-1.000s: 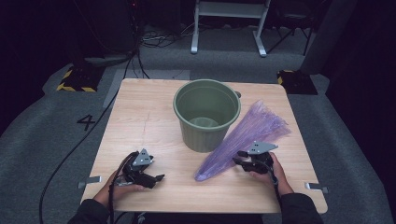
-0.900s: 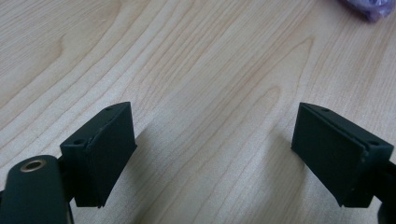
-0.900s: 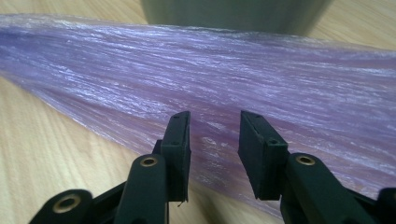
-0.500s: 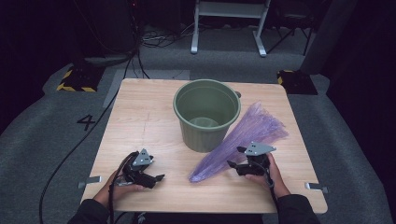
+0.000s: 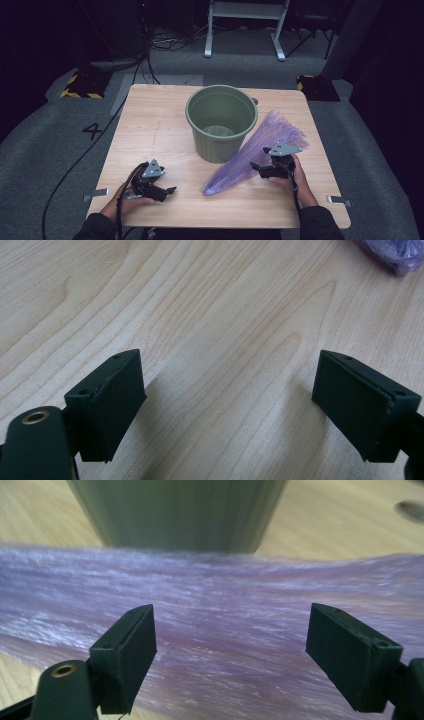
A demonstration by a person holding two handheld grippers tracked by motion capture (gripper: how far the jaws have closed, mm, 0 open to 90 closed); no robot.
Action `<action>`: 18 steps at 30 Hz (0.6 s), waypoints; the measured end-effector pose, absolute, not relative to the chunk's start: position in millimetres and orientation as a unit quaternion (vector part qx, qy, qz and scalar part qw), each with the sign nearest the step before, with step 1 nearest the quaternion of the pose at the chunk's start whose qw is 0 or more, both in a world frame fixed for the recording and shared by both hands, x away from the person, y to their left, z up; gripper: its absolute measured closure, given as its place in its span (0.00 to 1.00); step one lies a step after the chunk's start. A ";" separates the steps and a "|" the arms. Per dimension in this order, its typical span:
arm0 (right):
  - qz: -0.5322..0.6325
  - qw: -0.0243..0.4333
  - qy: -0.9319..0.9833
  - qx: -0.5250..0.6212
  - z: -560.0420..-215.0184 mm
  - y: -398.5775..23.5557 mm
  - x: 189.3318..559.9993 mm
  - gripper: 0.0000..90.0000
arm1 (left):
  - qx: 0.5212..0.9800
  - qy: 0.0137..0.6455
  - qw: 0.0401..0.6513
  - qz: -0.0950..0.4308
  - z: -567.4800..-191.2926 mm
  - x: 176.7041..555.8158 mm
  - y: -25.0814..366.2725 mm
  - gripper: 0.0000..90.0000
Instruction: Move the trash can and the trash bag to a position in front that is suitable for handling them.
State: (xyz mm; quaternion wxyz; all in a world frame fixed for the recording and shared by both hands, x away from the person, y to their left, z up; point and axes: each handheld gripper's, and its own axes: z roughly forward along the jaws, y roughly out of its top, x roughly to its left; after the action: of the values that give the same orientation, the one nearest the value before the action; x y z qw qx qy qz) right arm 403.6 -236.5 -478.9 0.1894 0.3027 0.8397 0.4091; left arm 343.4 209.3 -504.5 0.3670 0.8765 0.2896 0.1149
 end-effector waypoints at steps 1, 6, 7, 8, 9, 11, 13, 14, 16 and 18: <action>0.403 0.178 0.847 0.299 -480.9 -235.7 407.5 0.22 | 0.876 0.291 0.368 0.115 -504.6 343.4 208.9 0.15; 0.397 0.144 0.855 0.302 -494.4 -234.1 423.0 0.22 | 0.876 0.291 0.368 0.115 -504.6 343.6 208.6 0.15; 0.391 0.143 0.857 0.302 -496.3 -232.9 423.9 0.22 | 0.876 0.291 0.367 0.115 -504.6 343.7 208.7 0.15; 0.387 0.142 0.860 0.300 -497.5 -231.7 424.2 0.24 | 0.876 0.291 0.367 0.115 -504.6 343.7 208.7 0.15; 0.385 0.139 0.862 0.299 -498.1 -230.7 424.2 0.29 | 0.876 0.291 0.368 0.115 -504.6 343.6 208.6 0.15; 0.388 0.130 0.863 0.296 -499.7 -229.8 424.7 0.32 | 0.876 0.291 0.367 0.115 -504.6 343.7 208.7 0.15; 0.392 0.125 0.860 0.301 -501.8 -230.2 425.9 0.37 | 0.876 0.291 0.367 0.116 -504.6 343.6 208.6 0.15; 0.392 0.126 0.859 0.303 -501.6 -230.5 426.1 0.39 | 0.876 0.291 0.367 0.116 -504.6 343.6 208.6 0.15; 0.389 0.134 0.859 0.304 -501.4 -230.4 425.9 0.45 | 0.876 0.291 0.367 0.116 -504.6 343.6 208.6 0.15; 0.391 0.141 0.854 0.313 -501.6 -230.8 425.7 0.52 | 0.876 0.291 0.367 0.116 -504.6 343.7 208.6 0.15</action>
State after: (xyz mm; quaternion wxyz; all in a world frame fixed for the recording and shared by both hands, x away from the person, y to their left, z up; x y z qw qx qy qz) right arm 425.7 -230.8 -501.6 0.1411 0.3126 0.8543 0.3907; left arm 343.7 208.6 -504.6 0.3675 0.8758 0.2909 0.1156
